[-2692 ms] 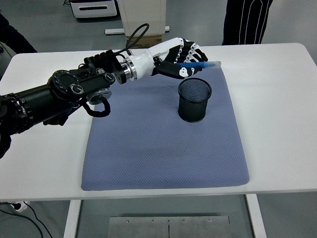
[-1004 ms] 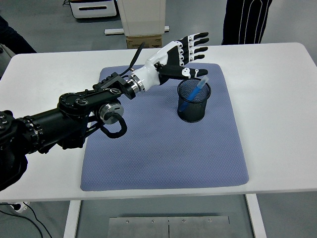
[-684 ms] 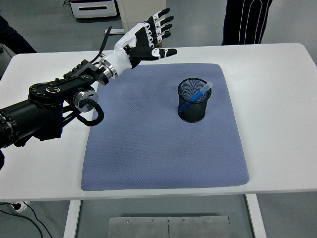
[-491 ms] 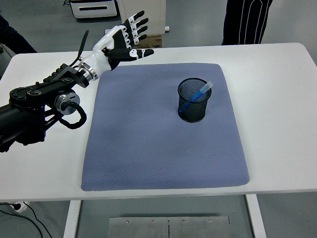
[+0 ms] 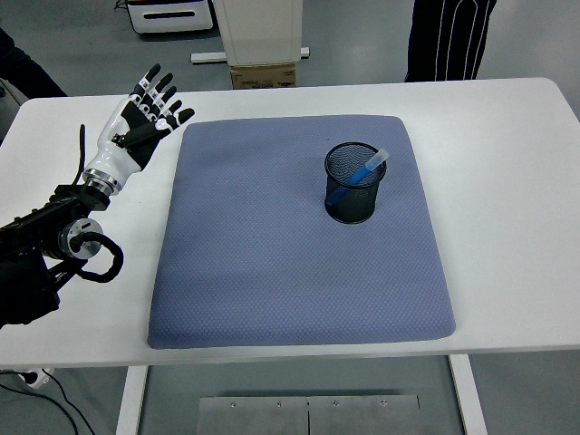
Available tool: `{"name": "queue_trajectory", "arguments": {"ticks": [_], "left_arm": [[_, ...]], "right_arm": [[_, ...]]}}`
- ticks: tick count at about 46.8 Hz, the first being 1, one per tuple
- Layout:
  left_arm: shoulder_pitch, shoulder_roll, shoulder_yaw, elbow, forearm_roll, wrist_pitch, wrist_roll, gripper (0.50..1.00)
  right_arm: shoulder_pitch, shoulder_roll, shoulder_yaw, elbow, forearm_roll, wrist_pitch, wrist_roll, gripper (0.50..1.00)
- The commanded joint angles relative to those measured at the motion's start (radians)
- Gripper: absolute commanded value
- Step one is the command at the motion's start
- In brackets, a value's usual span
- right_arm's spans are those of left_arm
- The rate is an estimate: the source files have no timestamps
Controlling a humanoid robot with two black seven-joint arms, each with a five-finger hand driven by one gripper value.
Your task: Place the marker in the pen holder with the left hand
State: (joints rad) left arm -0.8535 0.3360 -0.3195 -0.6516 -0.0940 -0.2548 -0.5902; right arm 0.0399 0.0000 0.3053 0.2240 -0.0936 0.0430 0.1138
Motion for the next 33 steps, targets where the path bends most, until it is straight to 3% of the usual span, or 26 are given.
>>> {"name": "queue_trajectory", "arguments": {"ticks": [1,7,16,22,33], "left_arm": [[0.045,0.018,-0.055,0.0,-0.018,-0.004,0.003,1.0],[0.073,0.034,-0.101,0.0,-0.023,-0.049,0.003,1.0],[0.09,0.069,-0.125,0.0,-0.036,-0.058,0.003,1.0],[0.111,0.097,-0.132,0.0,-0.036,-0.06,0.003,1.0],[0.12,0.124,-0.132,0.0,-0.036,-0.072,0.003,1.0]], "right_arm": [[0.0,0.0,0.0,0.0,0.0,0.0,0.0,1.0],[0.0,0.0,0.0,0.0,0.0,0.0,0.0,1.0],[-0.002,0.0,-0.002,0.0,-0.002,-0.009,-0.002,1.0],[0.0,0.0,0.0,0.115,-0.001,0.015,-0.006,1.0],[-0.005,0.0,0.0,0.049,-0.002,0.012,-0.008,1.0]]}}
